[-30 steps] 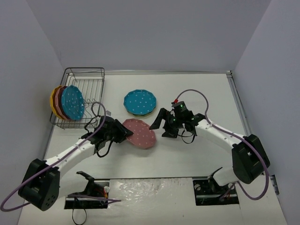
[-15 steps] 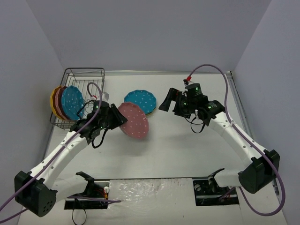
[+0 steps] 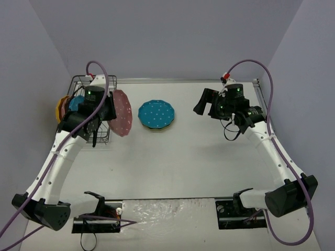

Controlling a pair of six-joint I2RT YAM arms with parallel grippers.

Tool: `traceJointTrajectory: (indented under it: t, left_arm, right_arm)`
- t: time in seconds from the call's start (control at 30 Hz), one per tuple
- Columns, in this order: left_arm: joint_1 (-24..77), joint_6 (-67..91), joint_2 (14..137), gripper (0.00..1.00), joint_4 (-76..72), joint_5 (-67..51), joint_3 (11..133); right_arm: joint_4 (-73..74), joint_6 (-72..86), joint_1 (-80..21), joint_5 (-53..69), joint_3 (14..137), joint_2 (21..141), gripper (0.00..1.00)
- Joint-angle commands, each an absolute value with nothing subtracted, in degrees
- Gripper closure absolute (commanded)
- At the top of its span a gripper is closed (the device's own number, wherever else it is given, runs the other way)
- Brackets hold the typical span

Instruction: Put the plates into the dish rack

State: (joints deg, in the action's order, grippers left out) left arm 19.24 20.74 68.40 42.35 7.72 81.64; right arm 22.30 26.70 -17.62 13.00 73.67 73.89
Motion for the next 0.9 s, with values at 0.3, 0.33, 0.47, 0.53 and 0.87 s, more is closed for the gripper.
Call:
traceJointTrajectory:
  t: [0.3,0.33,0.47,0.53,0.87]
  left_arm:
    - [1.2,-6.1,76.5,1.00,34.8,10.6,97.8]
    - [0.3,-7.5,77.1,1.00,34.0,10.5,97.8]
    - [-4.2,-11.7,80.1,1.00,31.1,8.7,98.5]
    - [-4.7,-13.1,81.8,1.00,30.9,9.6,99.4]
    - [-5.1,-15.2,88.0,1.00,27.7,8.7,99.1]
  right_arm:
    - [20.3,21.1,-17.7,18.3,74.6,79.9,0.00]
    - [20.0,21.0,-17.7,18.4,74.2,80.0,0.00]
    - [19.3,20.7,-17.7,18.9,72.9,80.1,0.00]
    - [19.2,20.5,-17.7,19.4,72.6,79.9,0.00]
    - [18.4,20.0,-17.7,19.2,70.8,79.7,0.00]
